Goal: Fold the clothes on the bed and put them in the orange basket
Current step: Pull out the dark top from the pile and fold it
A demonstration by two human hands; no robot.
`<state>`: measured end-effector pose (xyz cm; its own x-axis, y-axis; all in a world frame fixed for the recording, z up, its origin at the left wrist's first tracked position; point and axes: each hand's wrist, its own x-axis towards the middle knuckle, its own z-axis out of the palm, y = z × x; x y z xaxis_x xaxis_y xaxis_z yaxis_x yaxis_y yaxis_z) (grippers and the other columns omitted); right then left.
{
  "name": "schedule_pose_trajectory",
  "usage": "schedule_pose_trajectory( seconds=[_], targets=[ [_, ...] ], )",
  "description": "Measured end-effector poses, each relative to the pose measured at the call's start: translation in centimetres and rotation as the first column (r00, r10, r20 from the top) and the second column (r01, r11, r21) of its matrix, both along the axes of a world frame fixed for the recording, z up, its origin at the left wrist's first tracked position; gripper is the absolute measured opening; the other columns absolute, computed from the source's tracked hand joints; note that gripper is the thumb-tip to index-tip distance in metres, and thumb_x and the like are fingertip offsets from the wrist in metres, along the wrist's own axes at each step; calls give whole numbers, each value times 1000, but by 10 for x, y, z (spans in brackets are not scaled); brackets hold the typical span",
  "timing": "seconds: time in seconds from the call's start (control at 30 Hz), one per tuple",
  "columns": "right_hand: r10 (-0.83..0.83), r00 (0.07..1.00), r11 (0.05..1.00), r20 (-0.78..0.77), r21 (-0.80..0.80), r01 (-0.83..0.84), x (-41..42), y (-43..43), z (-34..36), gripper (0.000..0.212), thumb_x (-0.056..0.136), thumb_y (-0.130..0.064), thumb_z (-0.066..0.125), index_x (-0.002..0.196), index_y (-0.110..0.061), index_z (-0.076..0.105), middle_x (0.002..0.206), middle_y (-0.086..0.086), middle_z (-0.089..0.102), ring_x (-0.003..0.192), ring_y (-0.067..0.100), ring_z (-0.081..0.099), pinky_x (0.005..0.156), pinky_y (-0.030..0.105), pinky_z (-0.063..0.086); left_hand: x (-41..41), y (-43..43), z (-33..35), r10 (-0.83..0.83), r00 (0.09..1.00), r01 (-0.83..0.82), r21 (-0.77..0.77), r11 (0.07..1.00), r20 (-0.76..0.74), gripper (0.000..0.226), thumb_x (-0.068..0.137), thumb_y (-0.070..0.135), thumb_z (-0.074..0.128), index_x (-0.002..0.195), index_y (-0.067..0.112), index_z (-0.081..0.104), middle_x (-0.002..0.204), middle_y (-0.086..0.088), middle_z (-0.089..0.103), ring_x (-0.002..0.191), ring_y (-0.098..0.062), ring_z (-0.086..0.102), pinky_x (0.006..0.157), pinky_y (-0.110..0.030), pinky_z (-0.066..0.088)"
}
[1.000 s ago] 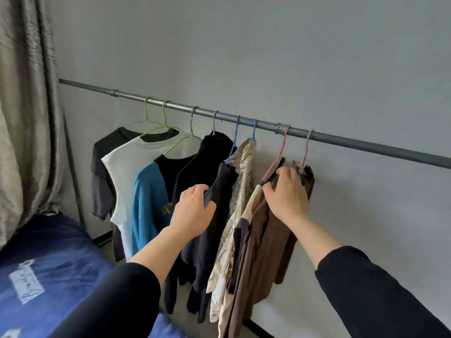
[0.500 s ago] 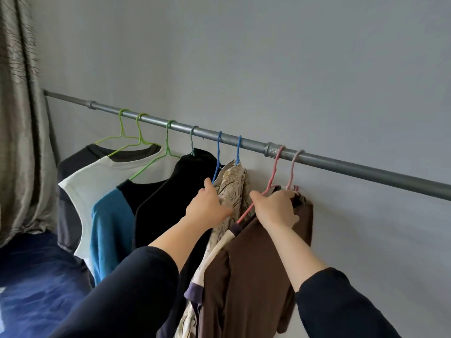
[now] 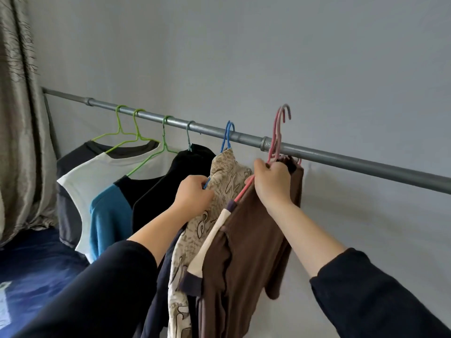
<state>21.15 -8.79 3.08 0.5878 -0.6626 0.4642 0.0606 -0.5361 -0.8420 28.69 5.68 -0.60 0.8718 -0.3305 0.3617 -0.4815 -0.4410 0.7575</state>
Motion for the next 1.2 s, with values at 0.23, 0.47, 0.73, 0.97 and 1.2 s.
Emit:
schedule_pose_trajectory(
  seconds=[0.23, 0.47, 0.73, 0.97, 1.2],
  targets=[
    [118, 979, 993, -168, -10, -121, 1, 10, -23, 42, 87, -27, 47, 64, 7, 50, 83, 30, 66, 71, 38, 60, 67, 38, 47, -2, 21, 36, 4, 1000, -4, -28, 1000, 5, 14, 76, 3, 54, 79, -9, 60, 63, -10, 44, 55, -18, 37, 45, -24, 26],
    [166, 983, 981, -78, -89, -173, -10, 52, -15, 46, 88, -25, 49, 71, 17, 57, 74, 31, 62, 71, 37, 59, 63, 33, 45, -29, 79, 23, 17, 998, -19, -27, 999, -59, 22, 79, 5, 55, 97, -4, 63, 78, -16, 59, 69, -20, 52, 61, -31, 40],
    [233, 972, 965, 31, -127, -228, -55, 196, -25, 42, 84, -21, 57, 50, -13, 35, 47, 0, 39, 49, 18, 39, 56, 30, 29, -108, 231, 16, 99, 991, -105, -61, 993, -95, 15, 73, -1, 57, 83, 8, 65, 67, -1, 55, 63, -13, 49, 60, -26, 42],
    [463, 886, 876, 34, -174, -451, -134, 409, -31, 32, 79, -35, 63, 63, -9, 54, 58, 1, 55, 60, 20, 54, 61, 28, 35, -233, 459, 18, 276, 957, -282, -65, 957, -93, 18, 73, -5, 57, 88, 2, 65, 71, -9, 57, 63, -16, 53, 62, -31, 48],
    [631, 774, 769, -43, -91, -632, -212, 628, -44, 35, 79, -34, 65, 61, -11, 45, 61, -1, 50, 67, 24, 53, 66, 33, 38, -355, 662, 23, 490, 871, -489, 29, 872, -29, 21, 76, 0, 57, 88, 12, 69, 91, -24, 67, 72, -28, 64, 73, -49, 56]
  ],
)
